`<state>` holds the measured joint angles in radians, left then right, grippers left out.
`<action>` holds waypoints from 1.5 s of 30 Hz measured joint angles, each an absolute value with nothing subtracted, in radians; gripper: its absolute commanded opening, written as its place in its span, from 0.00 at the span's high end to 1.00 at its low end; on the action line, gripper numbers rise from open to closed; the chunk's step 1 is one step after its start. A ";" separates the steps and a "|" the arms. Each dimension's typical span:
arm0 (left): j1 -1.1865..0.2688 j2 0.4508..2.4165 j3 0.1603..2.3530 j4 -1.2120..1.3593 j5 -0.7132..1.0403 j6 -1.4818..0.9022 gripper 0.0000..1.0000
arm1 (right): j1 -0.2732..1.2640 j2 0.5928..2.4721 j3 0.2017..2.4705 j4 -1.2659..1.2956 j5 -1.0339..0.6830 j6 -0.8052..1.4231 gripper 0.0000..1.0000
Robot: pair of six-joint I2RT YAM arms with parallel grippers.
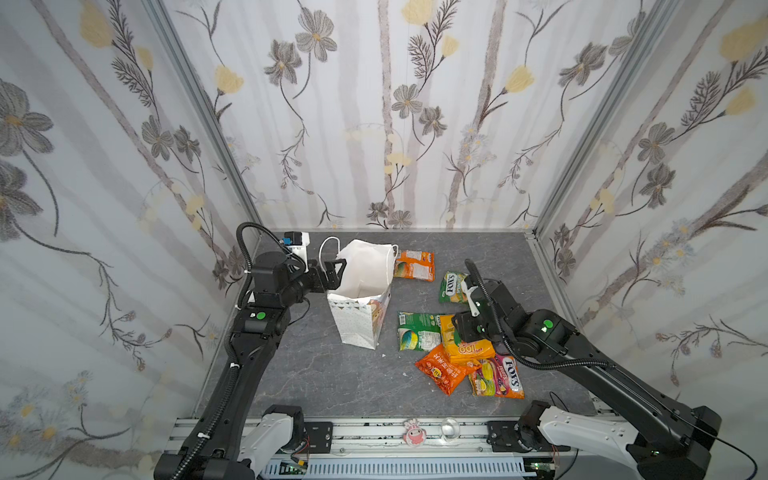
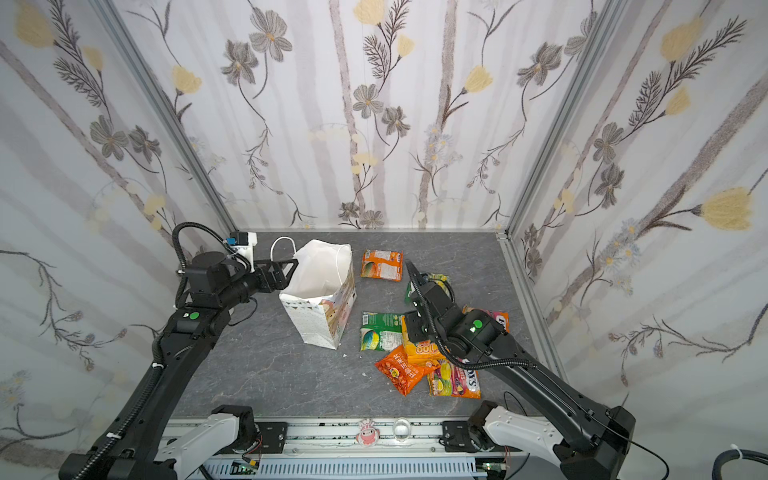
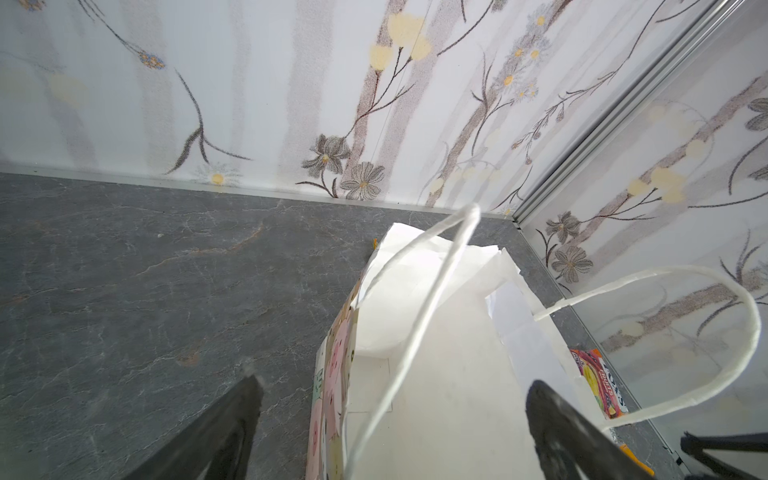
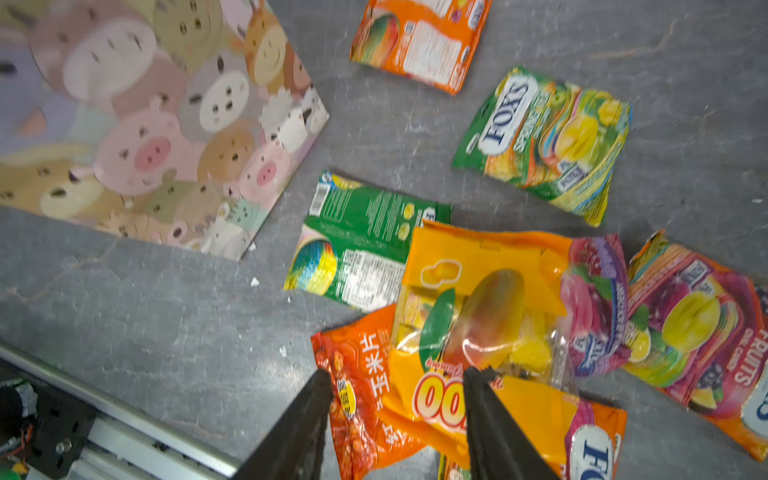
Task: Place the snacks into the paper bag
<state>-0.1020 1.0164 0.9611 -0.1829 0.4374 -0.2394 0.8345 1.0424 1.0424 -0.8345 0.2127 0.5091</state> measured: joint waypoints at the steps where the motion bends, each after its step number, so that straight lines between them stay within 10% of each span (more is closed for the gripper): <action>1: -0.102 1.016 0.961 -0.183 0.437 -0.239 0.00 | 0.857 1.023 1.018 -0.844 0.224 0.544 0.35; 26: -0.102 1.024 0.961 -0.186 0.411 -0.239 0.00 | 0.679 0.805 0.619 -0.726 0.203 0.724 0.16; 45: -0.102 1.029 0.961 -0.191 0.403 -0.239 0.00 | 0.721 0.812 0.526 -0.580 -0.020 0.688 0.34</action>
<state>-0.1020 1.0294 0.9611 -0.1913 0.4030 -0.2390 0.7208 0.8120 0.5259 -0.5804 -0.0196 0.6880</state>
